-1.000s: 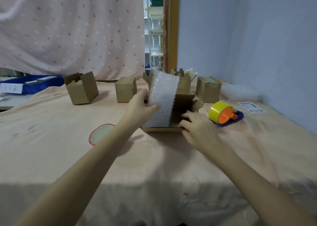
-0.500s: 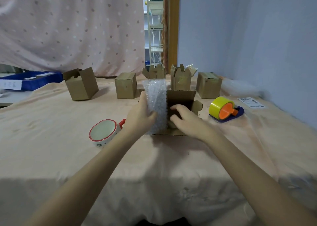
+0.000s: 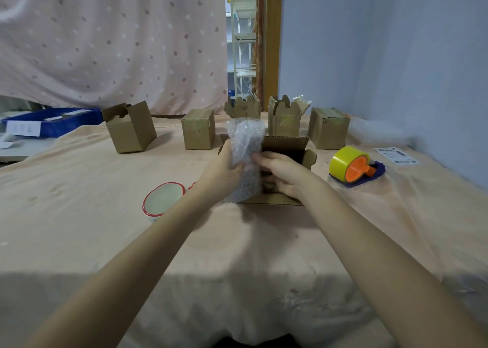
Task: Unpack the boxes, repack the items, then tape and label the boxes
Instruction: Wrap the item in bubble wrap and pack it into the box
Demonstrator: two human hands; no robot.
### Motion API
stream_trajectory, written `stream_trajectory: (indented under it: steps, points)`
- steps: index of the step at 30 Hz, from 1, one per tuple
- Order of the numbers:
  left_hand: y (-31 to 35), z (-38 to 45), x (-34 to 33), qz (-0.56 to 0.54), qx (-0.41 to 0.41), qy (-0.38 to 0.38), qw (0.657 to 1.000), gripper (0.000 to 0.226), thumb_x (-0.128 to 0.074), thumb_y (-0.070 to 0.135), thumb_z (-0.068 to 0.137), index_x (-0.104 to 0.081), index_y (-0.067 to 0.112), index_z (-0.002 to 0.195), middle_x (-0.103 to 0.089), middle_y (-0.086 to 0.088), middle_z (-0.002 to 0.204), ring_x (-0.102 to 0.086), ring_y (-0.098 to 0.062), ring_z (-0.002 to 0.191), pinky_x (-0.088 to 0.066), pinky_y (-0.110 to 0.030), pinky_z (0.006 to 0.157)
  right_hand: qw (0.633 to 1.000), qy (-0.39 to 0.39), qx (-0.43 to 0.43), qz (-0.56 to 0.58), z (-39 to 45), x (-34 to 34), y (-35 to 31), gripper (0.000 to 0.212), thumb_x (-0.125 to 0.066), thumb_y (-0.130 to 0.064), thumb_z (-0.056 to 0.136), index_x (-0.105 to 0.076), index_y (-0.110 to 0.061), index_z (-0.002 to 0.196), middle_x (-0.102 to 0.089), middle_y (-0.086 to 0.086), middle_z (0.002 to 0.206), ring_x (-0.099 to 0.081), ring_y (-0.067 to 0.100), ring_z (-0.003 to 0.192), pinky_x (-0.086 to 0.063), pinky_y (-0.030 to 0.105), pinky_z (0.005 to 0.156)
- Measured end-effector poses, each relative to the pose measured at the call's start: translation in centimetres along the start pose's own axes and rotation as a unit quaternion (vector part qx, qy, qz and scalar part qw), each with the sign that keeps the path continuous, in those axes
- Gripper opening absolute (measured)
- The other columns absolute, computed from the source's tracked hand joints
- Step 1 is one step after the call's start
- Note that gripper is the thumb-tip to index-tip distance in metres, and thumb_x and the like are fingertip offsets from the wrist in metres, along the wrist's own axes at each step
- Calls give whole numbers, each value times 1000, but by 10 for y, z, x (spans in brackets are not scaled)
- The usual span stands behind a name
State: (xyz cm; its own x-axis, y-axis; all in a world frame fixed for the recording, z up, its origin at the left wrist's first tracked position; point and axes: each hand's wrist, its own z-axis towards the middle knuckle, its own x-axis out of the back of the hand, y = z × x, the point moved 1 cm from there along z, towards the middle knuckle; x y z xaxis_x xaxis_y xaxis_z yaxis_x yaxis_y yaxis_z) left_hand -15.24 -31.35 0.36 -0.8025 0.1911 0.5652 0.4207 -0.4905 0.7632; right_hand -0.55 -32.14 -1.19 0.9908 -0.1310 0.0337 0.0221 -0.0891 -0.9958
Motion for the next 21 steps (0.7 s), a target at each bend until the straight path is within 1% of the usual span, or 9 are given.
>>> stream_trajectory:
  steps: [5, 7, 9, 12, 14, 16, 18, 19, 21]
  points:
    - [3, 13, -1, 63, 5, 75, 995, 41, -38, -4, 88, -54, 11, 123, -62, -11, 111, -56, -29, 105, -47, -37, 86, 996, -4, -6, -92, 1, 2, -7, 39, -50, -35, 98, -49, -19, 134, -62, 2, 112, -60, 20, 85, -45, 38, 74]
    - [4, 16, 0, 6, 22, 91, 996, 36, -35, -10, 81, -60, 7, 101, -63, -8, 91, -59, -27, 91, -49, -34, 73, 994, -2, -7, -109, 3, 2, -10, 38, -50, -31, 99, -49, -20, 136, -60, -3, 95, -59, 18, 78, -48, 37, 69]
    - [3, 17, -1, 7, 36, 95, 995, 34, -35, -11, 78, -59, 8, 92, -58, -3, 78, -54, -25, 81, -41, -28, 61, 992, 0, -17, -126, 7, 2, -10, 37, -53, -28, 98, -51, -17, 133, -58, -2, 90, -59, 19, 77, -50, 44, 79]
    - [1, 18, -5, 60, 50, 85, 993, 39, -39, -5, 82, -59, 7, 113, -62, -10, 102, -56, -31, 101, -44, -34, 78, 987, 1, -29, -160, 13, 1, -9, 38, -58, -31, 95, -53, -17, 130, -58, 1, 99, -57, 19, 77, -49, 43, 85]
    - [4, 22, -6, 85, 55, 76, 992, 48, -38, -3, 85, -54, 13, 128, -61, -11, 117, -54, -31, 109, -44, -34, 85, 985, -11, -37, -170, 16, 1, -12, 32, -57, -32, 95, -55, -21, 125, -59, 1, 101, -59, 18, 74, -52, 38, 71]
    - [7, 25, -6, 92, 51, 52, 993, 65, -34, -4, 85, -40, 25, 143, -59, -7, 122, -57, -27, 99, -45, -32, 79, 984, -20, -48, -168, 18, 1, -14, 30, -54, -31, 96, -57, -24, 125, -62, -1, 95, -60, 16, 65, -51, 30, 54]
    - [8, 27, -3, 79, 58, 30, 995, 72, -31, -5, 86, -31, 34, 147, -62, -9, 118, -56, -23, 75, -45, -29, 62, 987, -17, -61, -149, 20, 3, -10, 35, -53, -41, 95, -55, -26, 127, -63, -1, 105, -65, 18, 73, -55, 34, 63]
    - [9, 27, -1, 79, 59, 32, 995, 69, -31, -4, 88, -33, 31, 146, -62, -11, 119, -58, -26, 76, -47, -31, 63, 988, -12, -68, -135, 21, 4, -6, 41, -51, -49, 94, -52, -26, 128, -62, 0, 114, -66, 21, 82, -55, 38, 73]
    - [10, 29, 4, 98, 56, 51, 992, 58, -35, -3, 90, -42, 20, 143, -58, -13, 128, -60, -33, 100, -50, -37, 80, 990, 6, -71, -123, 24, 5, 1, 52, -45, -62, 91, -47, -29, 131, -59, 3, 120, -66, 26, 92, -53, 41, 84]
